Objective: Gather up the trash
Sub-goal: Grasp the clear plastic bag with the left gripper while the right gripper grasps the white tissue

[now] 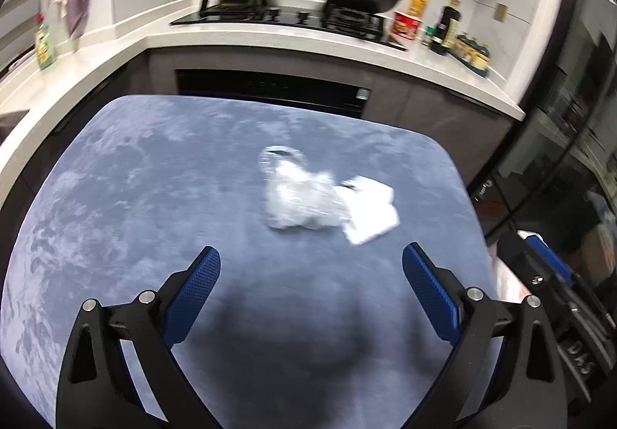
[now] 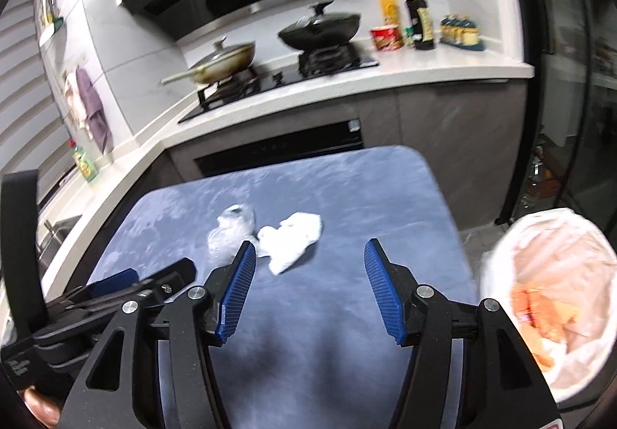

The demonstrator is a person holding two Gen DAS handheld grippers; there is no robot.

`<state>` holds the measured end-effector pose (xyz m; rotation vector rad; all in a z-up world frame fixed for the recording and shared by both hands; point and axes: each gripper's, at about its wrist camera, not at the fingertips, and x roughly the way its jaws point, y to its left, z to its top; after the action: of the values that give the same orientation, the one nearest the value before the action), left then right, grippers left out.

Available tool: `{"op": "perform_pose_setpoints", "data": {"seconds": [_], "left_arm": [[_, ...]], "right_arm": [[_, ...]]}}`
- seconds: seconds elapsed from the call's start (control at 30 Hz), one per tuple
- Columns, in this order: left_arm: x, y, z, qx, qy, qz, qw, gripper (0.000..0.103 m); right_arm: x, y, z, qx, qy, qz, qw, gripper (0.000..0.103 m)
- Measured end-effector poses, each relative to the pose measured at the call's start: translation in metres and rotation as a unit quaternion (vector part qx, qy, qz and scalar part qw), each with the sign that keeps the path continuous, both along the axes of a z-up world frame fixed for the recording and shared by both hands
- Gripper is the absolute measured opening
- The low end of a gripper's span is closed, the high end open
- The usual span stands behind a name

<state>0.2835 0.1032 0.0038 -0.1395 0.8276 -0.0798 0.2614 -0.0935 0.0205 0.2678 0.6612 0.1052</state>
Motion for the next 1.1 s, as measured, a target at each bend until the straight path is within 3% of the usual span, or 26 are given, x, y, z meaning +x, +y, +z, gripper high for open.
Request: {"op": "perform_pose_setpoints", "data": {"seconds": [0.3,0.7,0.83,0.9,1.1], "left_arm": [[0.03,0.037,-0.017,-0.007,0.012,0.033,0.9993,0.091],[0.075,0.023,-0.043,-0.02,0.037,0.012,0.9991,0.093],[0.089,0.019,-0.055,-0.018,0.048,0.011,0.9986,0.092],[0.095,0.018,-0.06,-0.017,0.05,0.01,0.9985,0.09],[0.104,0.009,-0.068,-0.02,0.06,-0.01,0.998,0.069]], "right_arm": [[0.054,0.042,-0.035,-0.018,0.032,0.028,0.999,0.057],[0.104,0.054,-0.079,-0.039,0.067,0.037,0.996,0.056],[0.11,0.056,-0.09,-0.047,0.076,0.041,0.995,0.039],[0.109,0.057,-0.094,-0.055,0.081,0.042,0.994,0.024],[0.094,0.045,-0.092,-0.033,0.082,0.033,0.996,0.016]]}}
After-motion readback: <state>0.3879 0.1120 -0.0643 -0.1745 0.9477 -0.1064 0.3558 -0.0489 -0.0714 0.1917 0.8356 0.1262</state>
